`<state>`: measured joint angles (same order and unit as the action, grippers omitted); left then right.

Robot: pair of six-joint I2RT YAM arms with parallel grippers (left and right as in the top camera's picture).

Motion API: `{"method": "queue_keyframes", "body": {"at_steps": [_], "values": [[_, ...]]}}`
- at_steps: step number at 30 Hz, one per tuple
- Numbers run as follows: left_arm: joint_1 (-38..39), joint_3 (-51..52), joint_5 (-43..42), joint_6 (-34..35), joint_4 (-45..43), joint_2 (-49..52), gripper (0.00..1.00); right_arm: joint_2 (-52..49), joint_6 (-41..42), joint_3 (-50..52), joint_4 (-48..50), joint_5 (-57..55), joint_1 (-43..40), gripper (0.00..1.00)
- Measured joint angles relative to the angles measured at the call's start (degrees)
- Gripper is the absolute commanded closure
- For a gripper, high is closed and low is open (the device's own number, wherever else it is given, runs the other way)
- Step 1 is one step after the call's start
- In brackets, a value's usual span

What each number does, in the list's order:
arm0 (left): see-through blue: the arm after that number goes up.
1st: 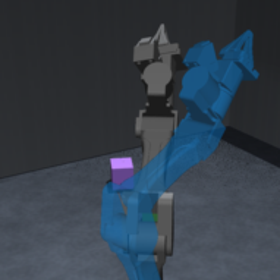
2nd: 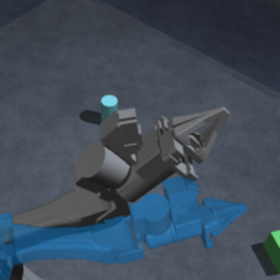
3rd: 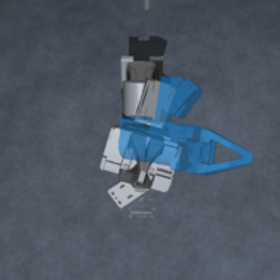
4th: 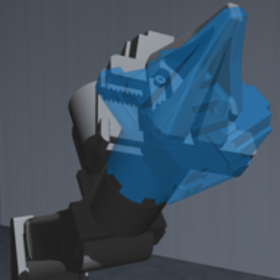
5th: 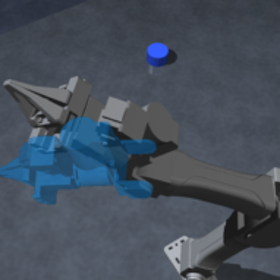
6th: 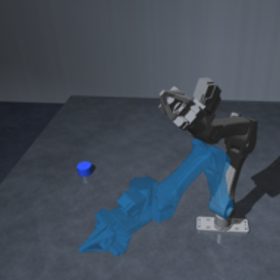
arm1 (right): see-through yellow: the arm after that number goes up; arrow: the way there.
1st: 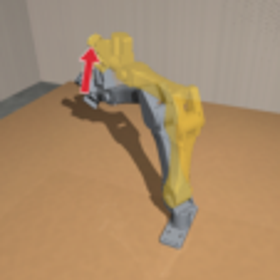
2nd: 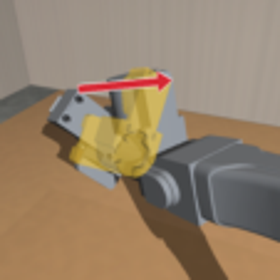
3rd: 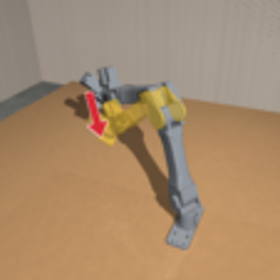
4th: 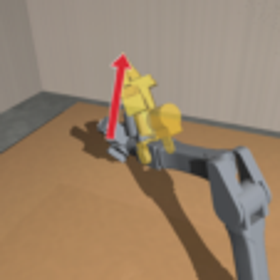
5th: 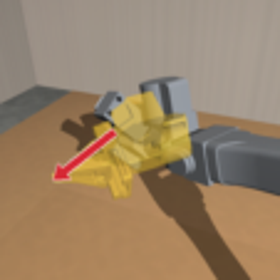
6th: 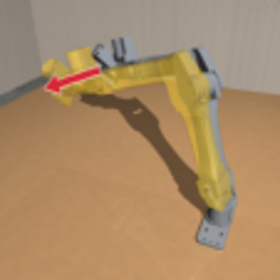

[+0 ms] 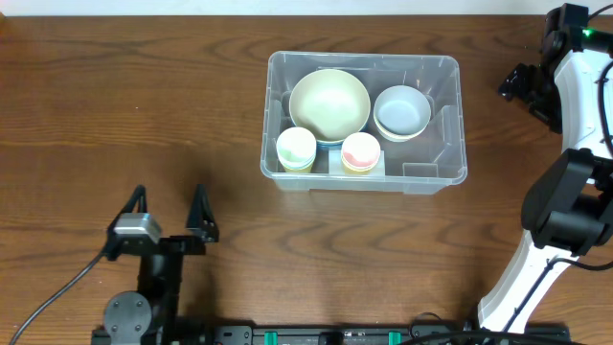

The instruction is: Pack container

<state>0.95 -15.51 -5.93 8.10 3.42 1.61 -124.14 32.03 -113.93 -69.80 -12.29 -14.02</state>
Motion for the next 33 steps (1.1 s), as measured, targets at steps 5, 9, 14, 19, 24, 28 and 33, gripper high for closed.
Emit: {"method": "queue_keyframes", "body": {"at_steps": [5,9,14,19,24,28,33], "values": [[0.00,3.96,-1.22,-3.61,-4.04,-0.81,0.02,0.00,0.00,0.00,0.00,0.00,0.00,0.01],[-0.57,6.71,-1.22,-4.81,-8.92,-0.94,0.02,0.00,0.00,0.00,0.00,0.00,0.00,0.01],[-1.29,11.26,-1.20,-5.40,-15.37,-1.03,0.02,0.00,0.00,0.00,0.00,0.00,0.00,0.01],[-1.29,14.71,-1.18,-5.97,-16.06,-1.03,0.02,0.00,0.00,0.00,0.00,0.00,0.00,0.01],[-1.29,15.15,-1.20,-8.50,-12.72,-1.03,0.02,0.00,0.00,0.00,0.00,0.00,0.00,0.01],[-1.29,15.15,-1.18,-10.78,-6.80,-1.03,0.02,0.00,0.00,0.00,0.00,0.00,0.00,0.01],[-1.33,14.69,-0.59,-12.96,-2.58,-1.03,0.02,0.00,0.00,0.00,-0.02,0.00,0.00,0.01]]}}
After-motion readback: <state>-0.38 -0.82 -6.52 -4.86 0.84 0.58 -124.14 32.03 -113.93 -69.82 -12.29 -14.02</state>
